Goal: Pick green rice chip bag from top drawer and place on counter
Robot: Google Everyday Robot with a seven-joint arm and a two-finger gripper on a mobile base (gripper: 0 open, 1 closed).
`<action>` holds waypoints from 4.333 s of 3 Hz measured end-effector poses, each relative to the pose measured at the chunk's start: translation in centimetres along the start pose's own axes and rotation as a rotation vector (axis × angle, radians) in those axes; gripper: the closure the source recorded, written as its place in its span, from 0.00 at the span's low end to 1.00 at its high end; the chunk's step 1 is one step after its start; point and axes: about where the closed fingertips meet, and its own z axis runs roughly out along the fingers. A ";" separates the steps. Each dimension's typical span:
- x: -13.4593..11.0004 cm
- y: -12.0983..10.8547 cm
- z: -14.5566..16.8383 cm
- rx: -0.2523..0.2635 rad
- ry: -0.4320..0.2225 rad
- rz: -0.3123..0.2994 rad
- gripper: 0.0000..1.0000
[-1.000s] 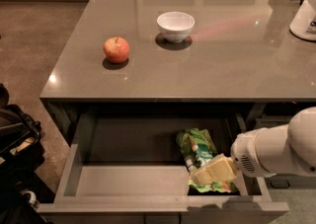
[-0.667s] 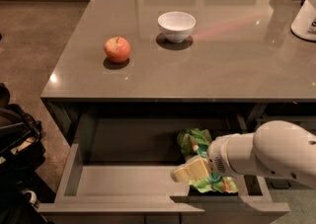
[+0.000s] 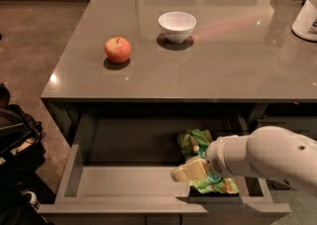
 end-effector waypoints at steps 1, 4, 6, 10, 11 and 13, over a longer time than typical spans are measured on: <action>0.4 -1.5 1.3 0.066 -0.013 0.009 0.00; 2.8 -2.8 3.7 0.145 -0.053 0.082 0.00; 4.0 -2.4 5.6 0.128 -0.054 0.140 0.00; 6.0 -3.0 5.9 0.146 -0.011 0.151 0.86; 6.0 -3.0 5.9 0.146 -0.011 0.151 1.00; 5.7 -2.9 5.6 0.146 -0.011 0.151 1.00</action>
Offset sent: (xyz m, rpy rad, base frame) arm 0.0238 -0.0162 -0.0469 -0.0786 -0.0889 -0.1134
